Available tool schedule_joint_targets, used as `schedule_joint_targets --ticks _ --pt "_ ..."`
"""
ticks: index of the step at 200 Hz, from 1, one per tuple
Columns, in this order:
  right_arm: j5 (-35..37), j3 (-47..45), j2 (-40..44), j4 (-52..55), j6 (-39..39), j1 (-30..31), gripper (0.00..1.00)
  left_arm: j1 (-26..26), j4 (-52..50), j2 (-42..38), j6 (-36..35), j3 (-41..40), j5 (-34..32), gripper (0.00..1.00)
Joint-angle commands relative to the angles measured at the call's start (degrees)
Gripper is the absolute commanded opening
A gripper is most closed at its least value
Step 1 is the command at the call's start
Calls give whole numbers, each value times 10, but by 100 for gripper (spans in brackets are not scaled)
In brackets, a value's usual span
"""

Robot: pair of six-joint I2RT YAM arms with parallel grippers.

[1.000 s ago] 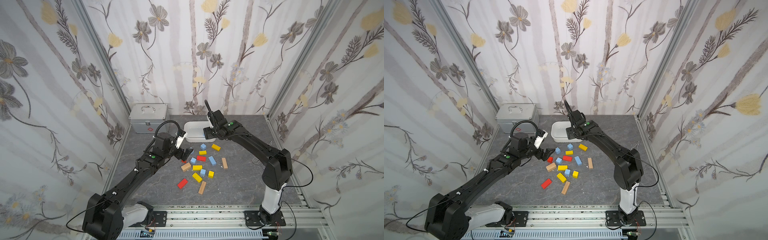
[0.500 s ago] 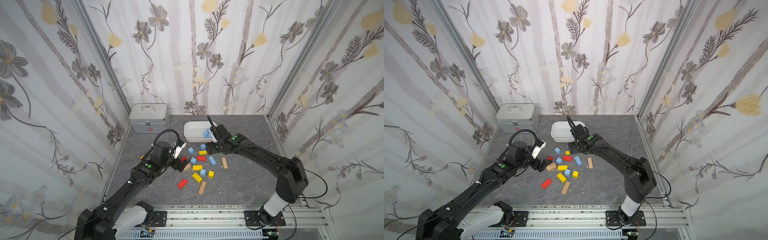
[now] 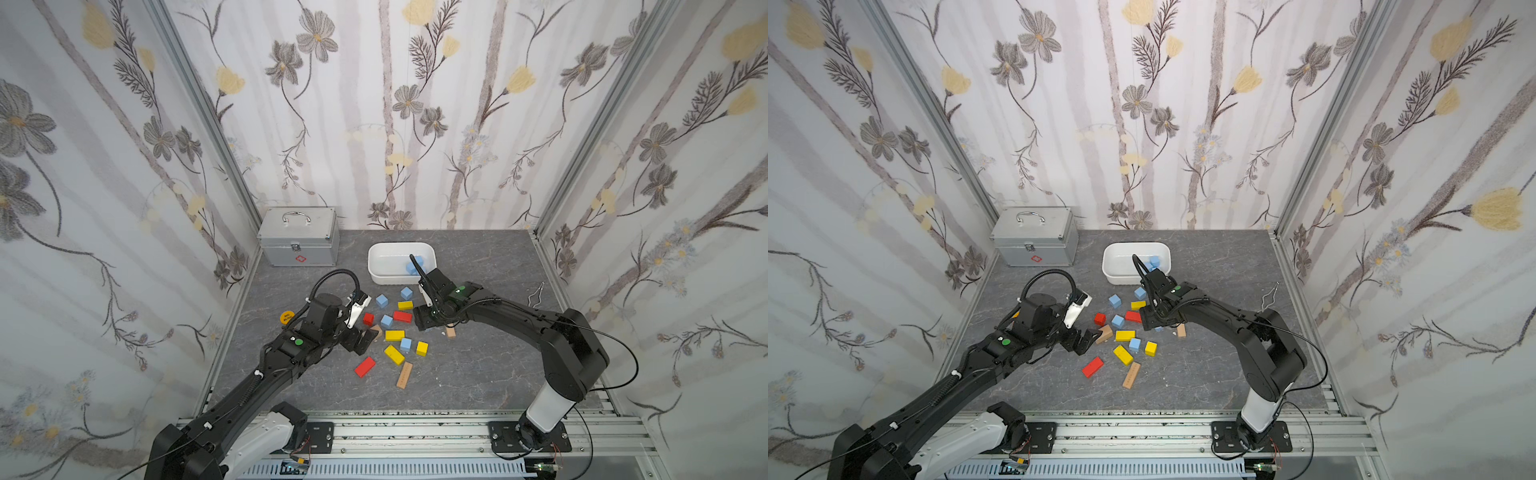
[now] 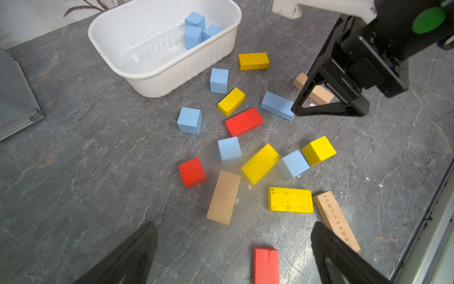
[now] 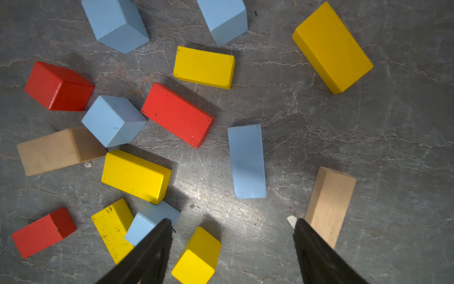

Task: Pick out the blue building blocks
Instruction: Pick up the building block from the center of the board.

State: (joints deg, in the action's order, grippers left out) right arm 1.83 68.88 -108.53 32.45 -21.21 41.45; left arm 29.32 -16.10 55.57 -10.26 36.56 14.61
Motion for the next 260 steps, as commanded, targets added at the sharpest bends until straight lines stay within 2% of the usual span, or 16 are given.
schedule_joint_targets --ticks 1,99,260 --pt "-2 13 -22 -13 23 0 78 0 -4 -8 12 -4 -11 100" --pt "21 73 -103 14 34 -14 74 2 -1 -1 17 -21 -7 100" --pt "4 108 -171 31 42 -34 53 4 -4 20 -3 -19 -13 100"
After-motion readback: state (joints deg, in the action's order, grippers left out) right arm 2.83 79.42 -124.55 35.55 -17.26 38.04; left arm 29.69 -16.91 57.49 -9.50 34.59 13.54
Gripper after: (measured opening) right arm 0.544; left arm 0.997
